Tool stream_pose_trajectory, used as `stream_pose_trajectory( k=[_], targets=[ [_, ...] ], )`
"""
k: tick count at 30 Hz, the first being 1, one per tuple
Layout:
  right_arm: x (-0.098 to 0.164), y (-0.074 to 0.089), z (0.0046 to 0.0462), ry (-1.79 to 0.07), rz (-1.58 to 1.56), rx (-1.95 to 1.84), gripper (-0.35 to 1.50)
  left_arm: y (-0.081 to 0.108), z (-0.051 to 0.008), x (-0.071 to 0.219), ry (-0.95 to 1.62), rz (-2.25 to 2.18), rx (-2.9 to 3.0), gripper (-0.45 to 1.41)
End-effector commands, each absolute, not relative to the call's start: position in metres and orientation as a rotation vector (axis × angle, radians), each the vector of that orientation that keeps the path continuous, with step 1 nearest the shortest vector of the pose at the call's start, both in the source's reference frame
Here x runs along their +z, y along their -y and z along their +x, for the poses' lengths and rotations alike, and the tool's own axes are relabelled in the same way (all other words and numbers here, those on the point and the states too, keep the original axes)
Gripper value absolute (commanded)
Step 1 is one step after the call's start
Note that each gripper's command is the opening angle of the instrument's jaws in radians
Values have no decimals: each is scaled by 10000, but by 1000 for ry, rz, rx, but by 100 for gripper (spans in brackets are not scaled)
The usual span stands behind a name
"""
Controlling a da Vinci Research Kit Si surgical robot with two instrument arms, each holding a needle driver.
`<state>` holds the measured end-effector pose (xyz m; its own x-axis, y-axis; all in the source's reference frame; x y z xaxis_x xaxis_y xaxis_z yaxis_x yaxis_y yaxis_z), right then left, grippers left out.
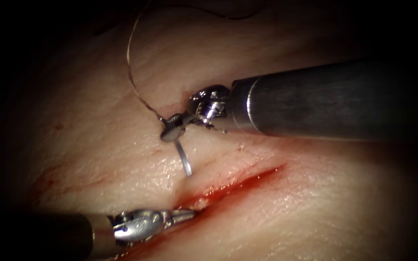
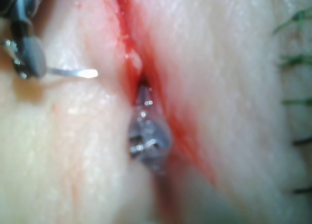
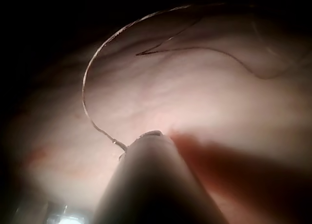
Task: Wound Closure
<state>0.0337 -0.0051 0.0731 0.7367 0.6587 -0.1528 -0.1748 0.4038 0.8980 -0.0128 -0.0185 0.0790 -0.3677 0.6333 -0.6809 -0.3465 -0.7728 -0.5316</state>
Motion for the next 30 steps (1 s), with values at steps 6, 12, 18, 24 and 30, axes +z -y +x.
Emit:
stream_pose_trajectory(
  k=[6,12,18,24,30],
  targets=[
    [738,69,346,-521,1072,566,-35,192,-134,794,406,-1259,2155,-21],
    [733,77,346,-489,1106,583,-35,192,-133,794,406,-1259,2154,-21],
    [732,84,339,-447,1133,609,-35,192,-133,794,406,-1259,2154,-21],
    [734,92,335,-401,1156,648,-35,192,-133,794,406,-1259,2155,-21],
    [739,89,332,-405,1194,669,-35,192,-133,794,406,-1259,2155,-21]
  ],
)
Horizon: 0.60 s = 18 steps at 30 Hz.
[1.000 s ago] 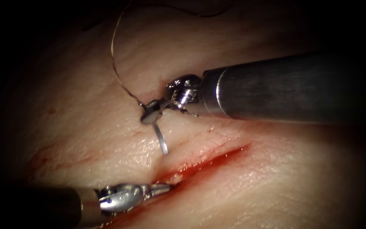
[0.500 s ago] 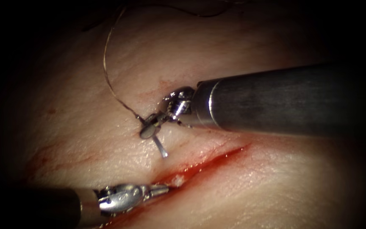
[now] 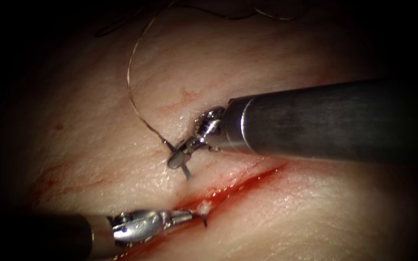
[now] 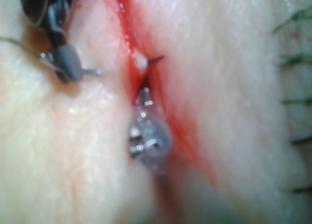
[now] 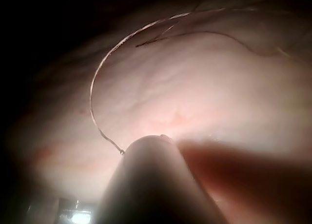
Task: Wound Closure
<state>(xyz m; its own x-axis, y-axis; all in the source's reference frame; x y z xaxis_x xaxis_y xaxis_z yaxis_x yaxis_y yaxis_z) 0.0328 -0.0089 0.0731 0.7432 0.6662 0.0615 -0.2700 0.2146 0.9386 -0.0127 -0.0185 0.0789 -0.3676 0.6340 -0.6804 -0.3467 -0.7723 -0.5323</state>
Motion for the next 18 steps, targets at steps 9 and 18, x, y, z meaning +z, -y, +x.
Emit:
stream_pose_trajectory(
  k=[9,18],
  targets=[
    [768,64,321,-407,1215,785,-35,193,-134,794,406,-1259,2154,-21],
    [780,49,318,-386,1389,853,-35,193,-134,794,405,-1258,2154,-21]
  ],
)
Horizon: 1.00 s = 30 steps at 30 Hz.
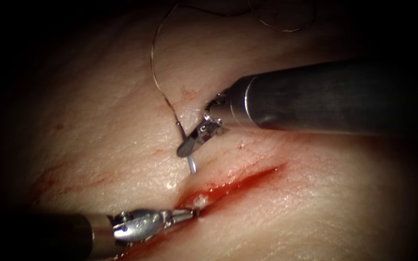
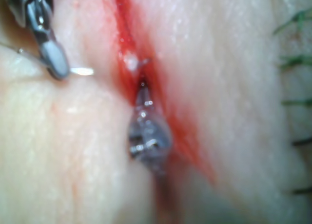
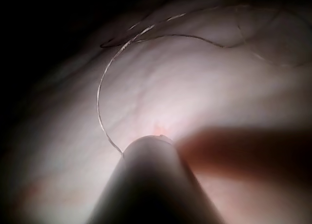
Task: Wound Closure
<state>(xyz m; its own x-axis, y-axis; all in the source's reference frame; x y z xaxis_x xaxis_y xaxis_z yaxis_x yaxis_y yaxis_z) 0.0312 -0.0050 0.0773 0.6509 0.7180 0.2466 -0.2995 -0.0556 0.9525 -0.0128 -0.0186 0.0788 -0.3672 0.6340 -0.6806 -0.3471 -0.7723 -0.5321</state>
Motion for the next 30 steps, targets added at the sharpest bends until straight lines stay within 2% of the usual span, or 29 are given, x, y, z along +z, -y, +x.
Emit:
stream_pose_trajectory(
  k=[1,8,11,18,30],
  targets=[
    [782,44,319,-437,1349,787,-35,193,-134,793,405,-1258,2154,-21],
    [787,27,318,-489,1176,678,-35,193,-134,794,405,-1258,2154,-21],
    [785,36,317,-505,1231,684,-35,193,-134,794,405,-1258,2154,-21],
    [770,68,324,-375,1449,795,-35,193,-135,794,405,-1258,2154,-21],
    [743,118,318,-173,1541,872,-35,193,-135,794,405,-1258,2154,-21]
  ],
)
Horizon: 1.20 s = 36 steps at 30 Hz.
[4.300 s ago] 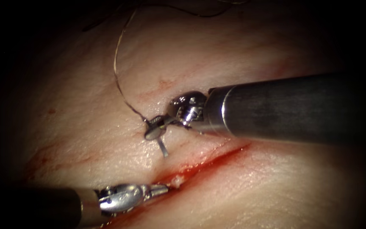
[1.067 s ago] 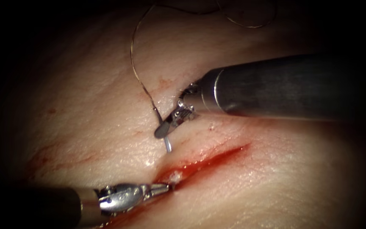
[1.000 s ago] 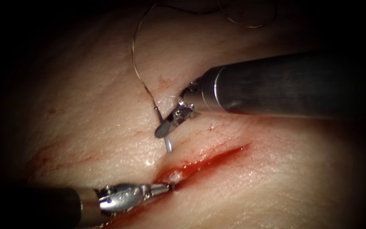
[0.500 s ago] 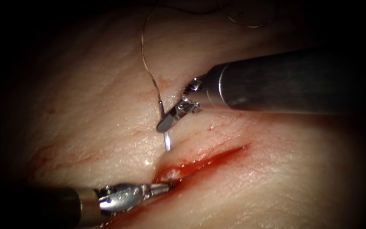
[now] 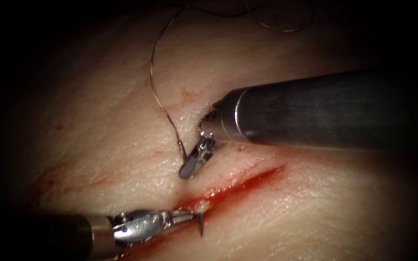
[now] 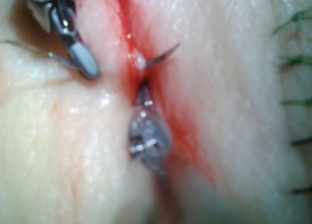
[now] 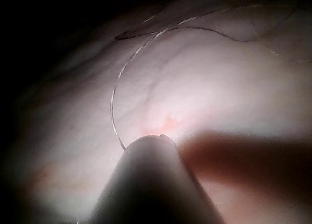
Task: Wound Closure
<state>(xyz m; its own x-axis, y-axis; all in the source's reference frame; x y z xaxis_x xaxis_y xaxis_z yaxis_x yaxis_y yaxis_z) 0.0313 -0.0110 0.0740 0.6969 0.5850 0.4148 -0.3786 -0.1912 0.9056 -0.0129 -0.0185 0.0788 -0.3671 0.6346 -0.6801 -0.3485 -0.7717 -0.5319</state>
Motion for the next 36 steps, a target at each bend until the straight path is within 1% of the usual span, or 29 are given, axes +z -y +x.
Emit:
stream_pose_trajectory(
  k=[1,6,11,12,13,14,15,16,17,18,19,21,22,23,25,28,29,30,33,36],
  targets=[
    [741,121,317,-167,1543,869,-35,193,-135,794,405,-1258,2154,-21],
    [731,138,312,-135,1570,876,-35,193,-135,794,405,-1258,2154,-21],
    [725,147,306,-163,1614,890,-35,193,-134,794,405,-1258,2154,-21],
    [726,146,303,-230,1596,952,27,193,-135,794,405,-1258,2154,-21],
    [726,146,303,-230,1596,952,27,193,-135,794,405,-1258,2154,-21],
    [728,142,302,-330,1555,921,71,193,-135,794,405,-1258,2154,-21],
    [728,142,302,-330,1555,921,71,193,-135,794,405,-1258,2154,-21],
    [730,137,303,-394,1520,928,96,193,-135,794,405,-1258,2154,-21],
    [735,130,303,-493,1458,930,111,193,-135,793,405,-1258,2154,-21],
    [735,130,303,-493,1458,930,111,193,-135,793,405,-1258,2154,-21],
    [741,121,299,-599,1384,878,123,193,-135,793,405,-1258,2154,-21],
    [749,106,296,-713,1283,812,130,193,-135,793,405,-1258,2154,-21],
    [751,101,296,-760,1239,771,130,193,-135,793,405,-1258,2154,-21],
    [757,90,296,-862,1129,652,131,193,-135,793,405,-1258,2154,-21],
    [764,76,295,-955,985,548,131,194,-135,793,405,-1258,2154,-21],
    [766,72,297,-982,932,510,131,194,-135,793,405,-1258,2154,-21],
    [767,71,298,-996,904,482,138,194,-135,793,405,-1258,2154,-21],
    [767,72,300,-1002,899,463,138,194,-135,793,405,-1258,2154,-21],
    [763,77,308,-1011,945,366,128,194,-135,793,405,-1258,2154,-21],
    [760,82,318,-1018,941,348,126,194,-134,793,405,-1258,2154,-21]
  ],
)
